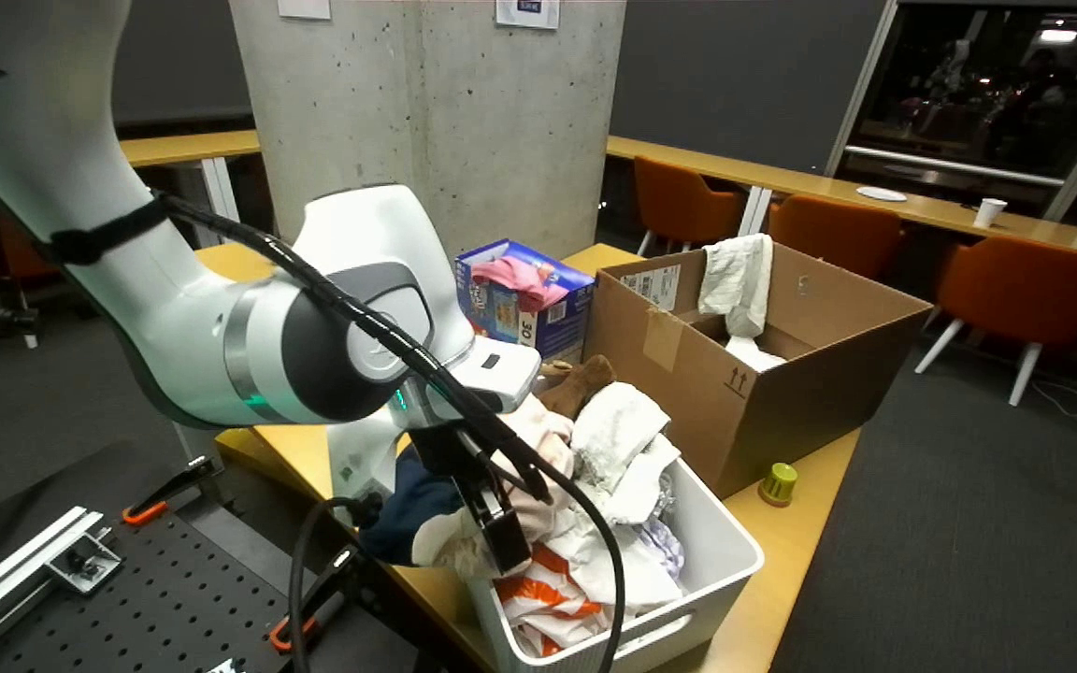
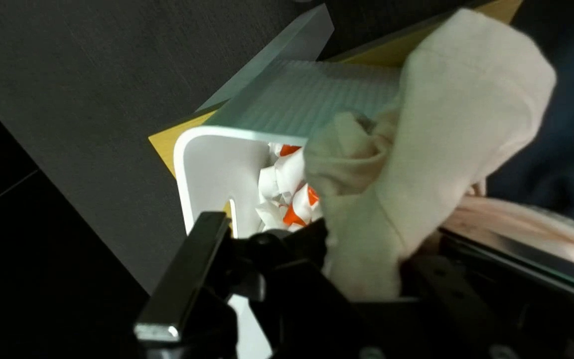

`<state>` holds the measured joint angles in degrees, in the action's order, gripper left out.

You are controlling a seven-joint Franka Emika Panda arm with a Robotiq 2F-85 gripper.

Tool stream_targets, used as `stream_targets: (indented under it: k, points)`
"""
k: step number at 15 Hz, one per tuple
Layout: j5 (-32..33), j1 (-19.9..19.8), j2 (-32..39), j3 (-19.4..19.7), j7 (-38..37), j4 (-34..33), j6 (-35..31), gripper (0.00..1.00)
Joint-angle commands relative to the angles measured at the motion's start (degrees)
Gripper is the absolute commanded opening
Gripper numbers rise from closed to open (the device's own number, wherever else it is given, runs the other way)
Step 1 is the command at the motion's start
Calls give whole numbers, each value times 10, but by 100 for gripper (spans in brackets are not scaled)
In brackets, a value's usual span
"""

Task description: Wrap the reddish with the pink shirt and put them inside the white basket

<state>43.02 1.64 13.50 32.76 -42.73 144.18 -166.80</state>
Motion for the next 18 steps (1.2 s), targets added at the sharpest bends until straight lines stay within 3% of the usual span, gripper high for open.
stream_targets:
  k: [1,3,8,11,12,15,17,18]
  points:
    - [11,6,19,7,-20,-12,-19,32]
    - [24,16,-2,17,-26,-10,-8,40]
    - [67,43,-86,42,-33,-9,37,76]
    - [74,58,-149,24,-28,-3,79,97]
    - [69,8,-174,-43,-24,6,91,100]
    - [-10,-13,-241,-139,24,53,99,100]
    - [-90,-6,-283,-196,77,89,83,100]
    - [-127,61,-307,-166,102,100,92,100]
